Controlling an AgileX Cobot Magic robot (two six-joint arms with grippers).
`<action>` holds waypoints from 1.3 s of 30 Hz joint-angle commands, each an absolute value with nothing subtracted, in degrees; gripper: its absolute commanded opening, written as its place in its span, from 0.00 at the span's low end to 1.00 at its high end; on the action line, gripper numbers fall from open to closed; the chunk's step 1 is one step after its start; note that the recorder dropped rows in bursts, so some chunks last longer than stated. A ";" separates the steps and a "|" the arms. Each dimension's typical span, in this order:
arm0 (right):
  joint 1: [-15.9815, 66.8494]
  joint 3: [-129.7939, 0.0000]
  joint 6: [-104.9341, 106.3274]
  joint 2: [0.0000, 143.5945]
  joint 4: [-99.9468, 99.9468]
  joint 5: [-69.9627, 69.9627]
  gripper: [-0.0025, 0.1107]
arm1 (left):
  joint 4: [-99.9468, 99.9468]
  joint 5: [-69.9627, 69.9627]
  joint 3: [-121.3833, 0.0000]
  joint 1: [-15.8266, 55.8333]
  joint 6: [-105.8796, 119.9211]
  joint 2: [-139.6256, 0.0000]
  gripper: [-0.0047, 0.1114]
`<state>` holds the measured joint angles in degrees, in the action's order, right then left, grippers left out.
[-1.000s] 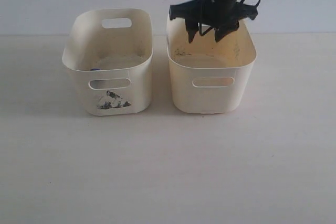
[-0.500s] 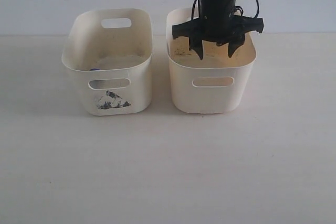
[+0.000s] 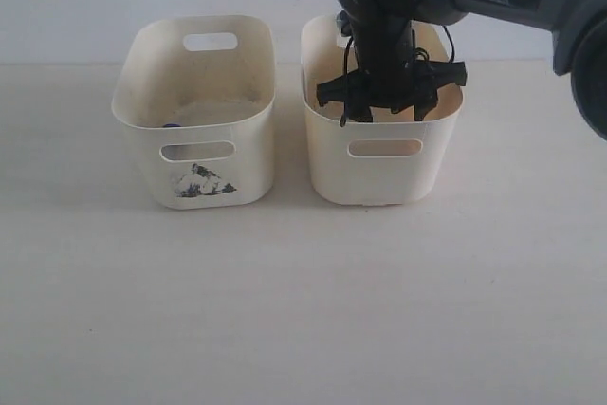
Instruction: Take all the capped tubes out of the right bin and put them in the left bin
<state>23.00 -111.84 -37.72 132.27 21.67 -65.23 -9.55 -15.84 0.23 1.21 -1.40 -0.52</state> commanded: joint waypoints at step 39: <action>25.10 -120.48 -35.08 133.25 25.09 -65.44 0.55 | -9.90 -14.94 0.00 1.14 -2.06 -0.41 0.08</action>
